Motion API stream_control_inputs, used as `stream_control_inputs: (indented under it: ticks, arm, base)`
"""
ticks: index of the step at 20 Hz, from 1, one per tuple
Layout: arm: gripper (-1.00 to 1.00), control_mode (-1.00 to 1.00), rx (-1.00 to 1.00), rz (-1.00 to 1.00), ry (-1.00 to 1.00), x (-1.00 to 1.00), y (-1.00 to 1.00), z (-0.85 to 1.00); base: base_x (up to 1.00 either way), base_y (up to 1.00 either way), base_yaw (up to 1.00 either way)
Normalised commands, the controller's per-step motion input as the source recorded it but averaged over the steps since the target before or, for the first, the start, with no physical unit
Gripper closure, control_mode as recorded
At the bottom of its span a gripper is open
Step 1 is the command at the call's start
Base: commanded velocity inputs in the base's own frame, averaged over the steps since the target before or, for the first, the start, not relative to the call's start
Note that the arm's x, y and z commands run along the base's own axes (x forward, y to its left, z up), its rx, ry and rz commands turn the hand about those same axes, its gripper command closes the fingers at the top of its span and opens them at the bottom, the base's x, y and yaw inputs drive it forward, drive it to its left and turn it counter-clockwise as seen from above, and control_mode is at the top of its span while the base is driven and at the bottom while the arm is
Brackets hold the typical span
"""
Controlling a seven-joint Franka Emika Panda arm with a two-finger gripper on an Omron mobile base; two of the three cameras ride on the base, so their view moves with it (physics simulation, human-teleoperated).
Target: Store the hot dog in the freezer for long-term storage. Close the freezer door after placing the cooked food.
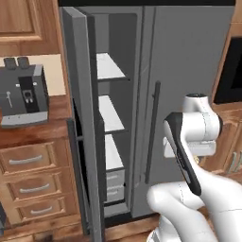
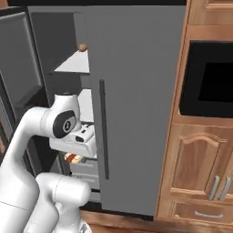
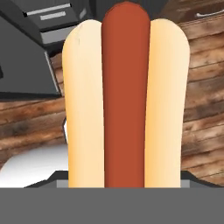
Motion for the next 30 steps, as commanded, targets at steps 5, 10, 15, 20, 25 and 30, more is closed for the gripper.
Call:
stream_control_inputs:
  ticks: [5, 10, 15, 20, 25, 30]
  arm:
    - [1.0, 1.0, 0.0, 0.0, 0.0, 0.0, 0.0, 0.0]
    - [1.0, 1.0, 0.0, 0.0, 0.0, 0.0, 0.0, 0.0]
    - [1.0, 1.0, 0.0, 0.0, 0.0, 0.0, 0.0, 0.0]
    - [1.0, 1.0, 0.0, 0.0, 0.0, 0.0, 0.0, 0.0]
    - [1.0, 1.0, 0.0, 0.0, 0.0, 0.0, 0.0, 0.0]
    - [1.0, 1.0, 0.0, 0.0, 0.0, 0.0, 0.0, 0.0]
  base:
    - [0.08, -0.14, 0.48]
    - [0.09, -0.32, 0.49]
    - [0.18, -0.06, 0.34]
    - [0.21, -0.1, 0.28]
    - [0.26, -0.38, 0.11]
    - [0.32, -0.14, -0.04]
